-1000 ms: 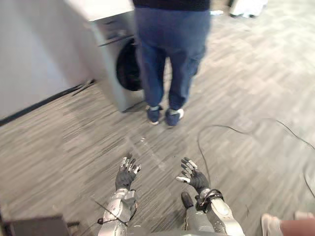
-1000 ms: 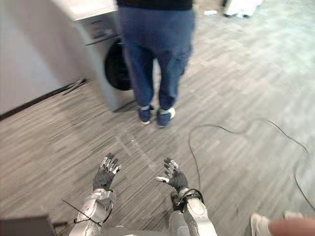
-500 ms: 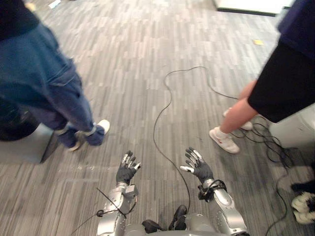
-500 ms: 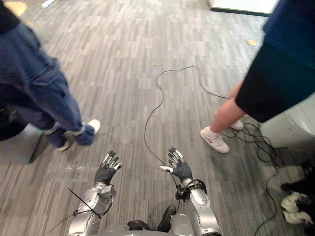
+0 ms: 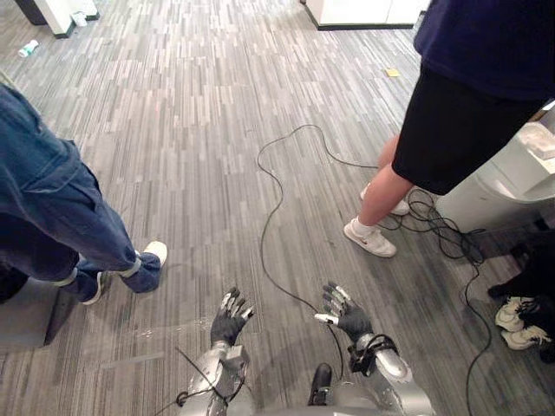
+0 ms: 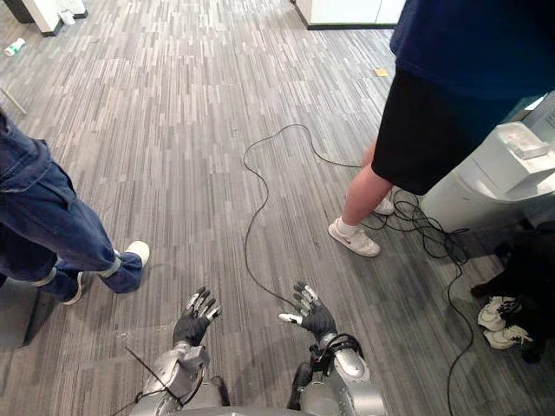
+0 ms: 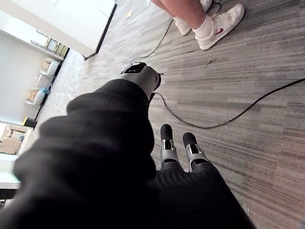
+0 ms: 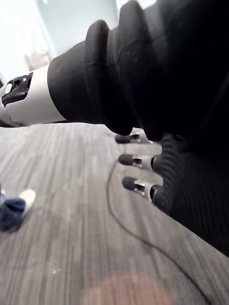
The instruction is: Organize washtable
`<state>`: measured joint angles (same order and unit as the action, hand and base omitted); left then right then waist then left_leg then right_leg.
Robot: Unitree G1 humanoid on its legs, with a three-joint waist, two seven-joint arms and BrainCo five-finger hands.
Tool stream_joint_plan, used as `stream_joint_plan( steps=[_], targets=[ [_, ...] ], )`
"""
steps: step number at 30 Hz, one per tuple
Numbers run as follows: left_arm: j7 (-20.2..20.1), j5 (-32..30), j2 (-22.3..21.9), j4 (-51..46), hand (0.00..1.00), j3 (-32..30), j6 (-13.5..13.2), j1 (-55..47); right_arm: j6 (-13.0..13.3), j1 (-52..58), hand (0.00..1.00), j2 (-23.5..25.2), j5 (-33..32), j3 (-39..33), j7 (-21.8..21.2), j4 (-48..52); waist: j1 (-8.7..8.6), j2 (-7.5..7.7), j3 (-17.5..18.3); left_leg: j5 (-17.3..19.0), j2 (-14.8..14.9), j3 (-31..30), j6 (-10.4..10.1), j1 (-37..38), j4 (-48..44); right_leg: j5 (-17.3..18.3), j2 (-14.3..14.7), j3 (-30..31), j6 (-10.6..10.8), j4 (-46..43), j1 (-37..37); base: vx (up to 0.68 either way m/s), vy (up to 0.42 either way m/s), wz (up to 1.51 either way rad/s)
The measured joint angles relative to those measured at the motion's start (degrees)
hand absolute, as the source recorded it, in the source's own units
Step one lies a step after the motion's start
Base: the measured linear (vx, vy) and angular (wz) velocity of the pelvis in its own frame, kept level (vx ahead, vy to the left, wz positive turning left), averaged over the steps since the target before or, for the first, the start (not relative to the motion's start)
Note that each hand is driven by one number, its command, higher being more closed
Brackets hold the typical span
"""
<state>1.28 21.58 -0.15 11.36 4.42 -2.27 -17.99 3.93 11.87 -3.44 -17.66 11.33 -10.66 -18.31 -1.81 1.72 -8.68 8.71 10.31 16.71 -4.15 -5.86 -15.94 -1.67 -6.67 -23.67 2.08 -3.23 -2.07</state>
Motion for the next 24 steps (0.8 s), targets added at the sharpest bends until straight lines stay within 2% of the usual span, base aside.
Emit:
stream_joint_plan(
  steps=[3,5,10,11,17,24],
  targets=[
    [-0.1,-0.1,1.3,-0.2,0.00,0.0,-0.1,-0.1,-0.2,0.5,0.00,0.2,-1.1,-0.1,0.0,0.0,0.41,0.10,0.8,-1.1,-4.2,-0.4,1.8,0.9,2.7,-1.4,-3.2,-0.2,2.0,1.5,0.7,0.01,0.231,0.28],
    [-0.1,-0.2,1.7,-0.7,0.00,0.0,-0.2,-0.1,-0.4,0.6,0.00,0.5,-2.5,-0.1,0.0,-0.1,0.97,-0.32,1.2,-1.3,-5.8,-0.4,2.3,1.5,3.7,-1.7,-4.4,0.1,2.2,1.6,1.0,0.00,0.192,0.12],
    [-0.1,-0.1,2.1,-1.3,0.00,0.2,-0.3,-0.1,-0.6,0.3,0.00,1.1,-2.5,0.0,-0.5,-0.7,1.21,0.02,2.0,-1.3,-6.2,-0.6,2.3,2.6,3.9,-1.9,-4.6,0.3,2.3,1.6,2.0,0.00,0.043,0.02],
    [0.0,-0.1,1.5,-1.2,0.00,2.2,-0.3,-1.0,-0.8,-0.2,0.00,0.7,-2.6,0.3,-0.5,-3.4,1.20,-0.24,4.5,-4.5,-6.3,0.6,2.3,5.2,9.9,-3.2,-3.5,1.7,2.0,3.5,1.8,0.00,0.000,0.00],
    [0.0,-0.1,1.5,-1.2,0.00,2.1,-0.3,-1.0,-0.8,0.0,0.00,0.7,-2.9,-0.1,-0.5,-3.4,1.21,-0.46,4.5,-4.5,-6.3,0.6,2.3,5.3,9.9,-3.2,-3.5,1.7,2.0,3.5,1.8,0.00,0.000,0.00],
    [-0.1,0.3,1.6,4.7,0.00,0.7,-0.8,-1.0,-0.9,-0.5,0.00,-1.3,-8.9,-2.4,0.7,-10.3,1.41,-1.22,5.1,-4.5,-6.4,1.1,2.2,5.9,10.3,-3.2,-3.5,2.1,2.1,3.5,1.9,0.00,0.000,-0.04]
  ],
)
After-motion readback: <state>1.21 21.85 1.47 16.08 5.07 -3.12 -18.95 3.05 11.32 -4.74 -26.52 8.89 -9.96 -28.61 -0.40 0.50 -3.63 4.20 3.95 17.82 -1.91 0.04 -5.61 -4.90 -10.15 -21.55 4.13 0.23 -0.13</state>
